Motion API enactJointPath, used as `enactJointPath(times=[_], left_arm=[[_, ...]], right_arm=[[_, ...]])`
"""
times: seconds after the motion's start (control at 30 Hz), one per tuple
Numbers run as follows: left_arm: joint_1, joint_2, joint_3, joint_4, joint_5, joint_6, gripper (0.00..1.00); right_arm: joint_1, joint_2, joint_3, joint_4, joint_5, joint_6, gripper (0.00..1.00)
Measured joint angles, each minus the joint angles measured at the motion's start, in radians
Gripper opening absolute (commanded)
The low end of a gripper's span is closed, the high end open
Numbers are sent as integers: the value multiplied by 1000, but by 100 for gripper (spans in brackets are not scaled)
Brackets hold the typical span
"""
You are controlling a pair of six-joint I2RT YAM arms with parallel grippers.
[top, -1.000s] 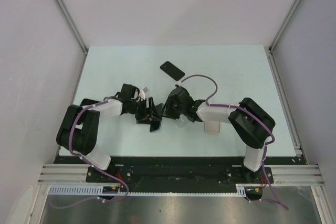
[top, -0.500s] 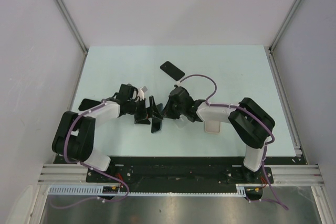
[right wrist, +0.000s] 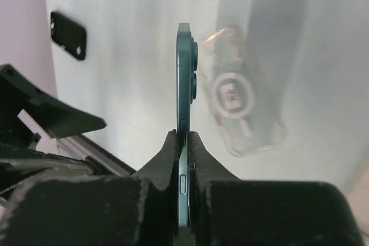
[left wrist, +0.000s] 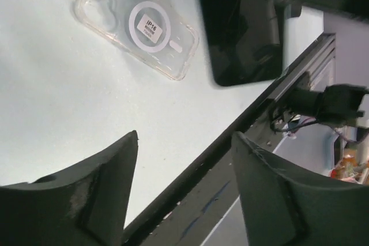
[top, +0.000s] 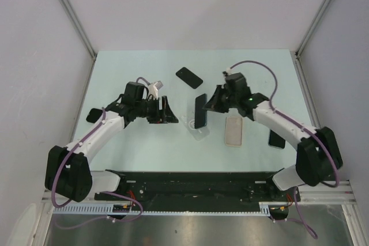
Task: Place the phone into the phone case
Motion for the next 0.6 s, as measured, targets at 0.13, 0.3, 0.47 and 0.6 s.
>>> enactJointPath(times=[0.13, 0.3, 0.47, 0.6], left_arm=[[-47, 8, 36, -19, -38, 5, 0], [-142, 86, 108, -22, -89, 21, 0], [-238, 211, 195, 9, -131, 3, 0], [-293, 319, 271, 45, -159, -21, 0]], right_arm=[[-185, -146, 0, -202, -19, -124, 0], [-388, -249, 0, -410, -4, -262, 0], [-431, -273, -26, -482, -32, -345, 0], [-436, -273, -96, -463, -57, -372, 0]])
